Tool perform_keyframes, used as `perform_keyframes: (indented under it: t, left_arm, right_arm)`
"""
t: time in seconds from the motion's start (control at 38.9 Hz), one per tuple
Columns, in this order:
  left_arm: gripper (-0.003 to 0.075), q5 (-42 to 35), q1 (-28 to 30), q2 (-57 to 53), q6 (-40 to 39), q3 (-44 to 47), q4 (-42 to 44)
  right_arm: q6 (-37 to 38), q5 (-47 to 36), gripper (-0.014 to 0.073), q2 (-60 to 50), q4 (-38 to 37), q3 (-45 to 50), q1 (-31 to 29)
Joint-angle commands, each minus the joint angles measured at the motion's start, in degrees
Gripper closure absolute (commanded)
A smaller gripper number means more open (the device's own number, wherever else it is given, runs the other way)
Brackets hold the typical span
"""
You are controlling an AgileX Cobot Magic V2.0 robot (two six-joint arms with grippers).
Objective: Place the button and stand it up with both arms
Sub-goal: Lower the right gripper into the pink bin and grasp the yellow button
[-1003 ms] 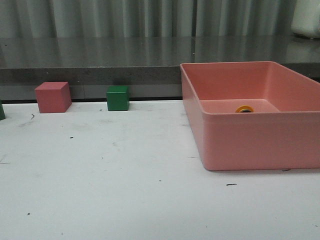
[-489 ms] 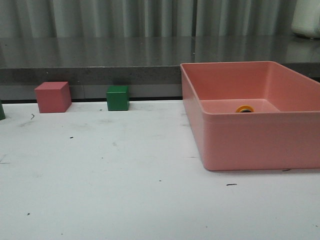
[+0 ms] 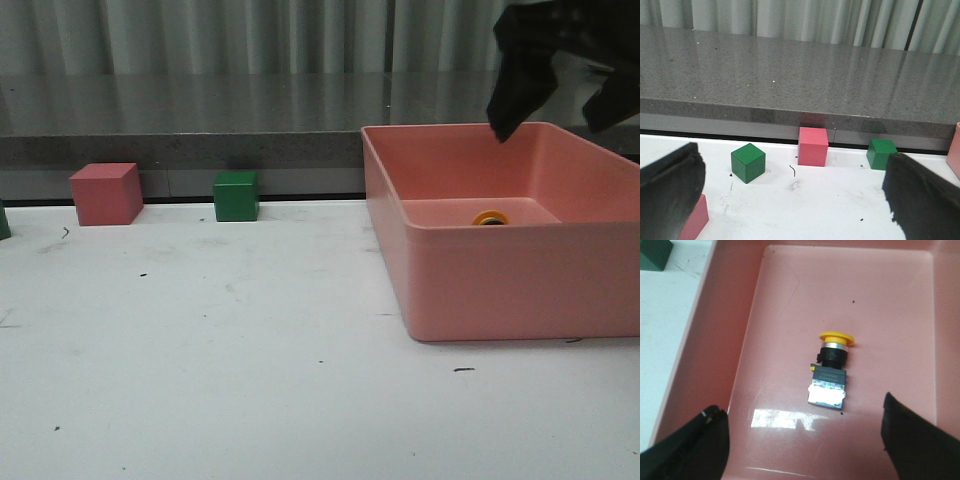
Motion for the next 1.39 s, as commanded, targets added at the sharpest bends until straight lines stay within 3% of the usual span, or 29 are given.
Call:
perform_keyframes:
  t: [0.0,0.39,0.72,0.77,0.95,1.03,1.36]
  left_arm:
    - [0.0027,-4.5,0.1,0.5,-0.5,-2.1,-0.2]
    - [0.0027,-4.5,0.1,0.5,-0.5,-2.1,-0.2]
    - [0.0027,-4.5,0.1,0.5,-0.5,-2.1,-0.2]
    - [0.0027,-4.5,0.1,0.5,-0.5,-2.1,-0.2]
    - [0.0027,-4.5,0.1,0.5,-0.5,-2.1,-0.2]
    - [0.0028,-4.5,0.1,0.5,-0.5,-2.1,-0.2]
    - [0.0027,-4.5,0.1,0.5,-0.5,-2.1,-0.2]
  right_arm:
    - [1.2,2.1,-0.0041,4.2,0.9,-7.3,-0.1]
    - [6.0,9.9,-0.0041,21.1,0.7,-21.2,-2.2]
    - [6.9,10.8,-0.003,26.9,0.7,-23.8,-3.2]
    - [6.9,11.1,0.0004,27.2,0.7,-23.8,-3.2]
    - [6.9,11.2,0.0309,27.3,0.7,-23.9,-3.2]
    - [6.8,11.4,0.0394,27.2,0.7,-24.1,-3.2]
    - [6.8,12.9,0.0428,21.3,0.7,-25.3,-3.2]
